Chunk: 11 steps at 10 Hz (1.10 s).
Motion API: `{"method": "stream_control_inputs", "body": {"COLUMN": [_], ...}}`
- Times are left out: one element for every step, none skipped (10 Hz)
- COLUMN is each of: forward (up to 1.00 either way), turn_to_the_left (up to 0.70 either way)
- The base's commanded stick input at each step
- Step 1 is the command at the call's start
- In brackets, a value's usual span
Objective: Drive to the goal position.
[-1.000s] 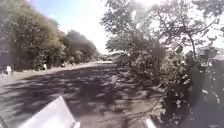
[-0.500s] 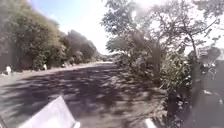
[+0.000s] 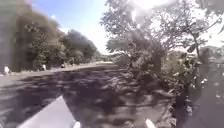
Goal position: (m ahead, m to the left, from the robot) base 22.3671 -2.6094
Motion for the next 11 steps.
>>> {"method": "stream_control_inputs", "body": {"forward": [0.50, 0.50, 0.50, 0.50, 0.50, 0.50, 0.50, 0.50, 0.50, 0.50, 0.50], "turn_to_the_left": [0.00, 0.00, 0.00, 0.00, 0.00, 0.00, 0.00, 0.00, 0.00, 0.00, 0.00]}}
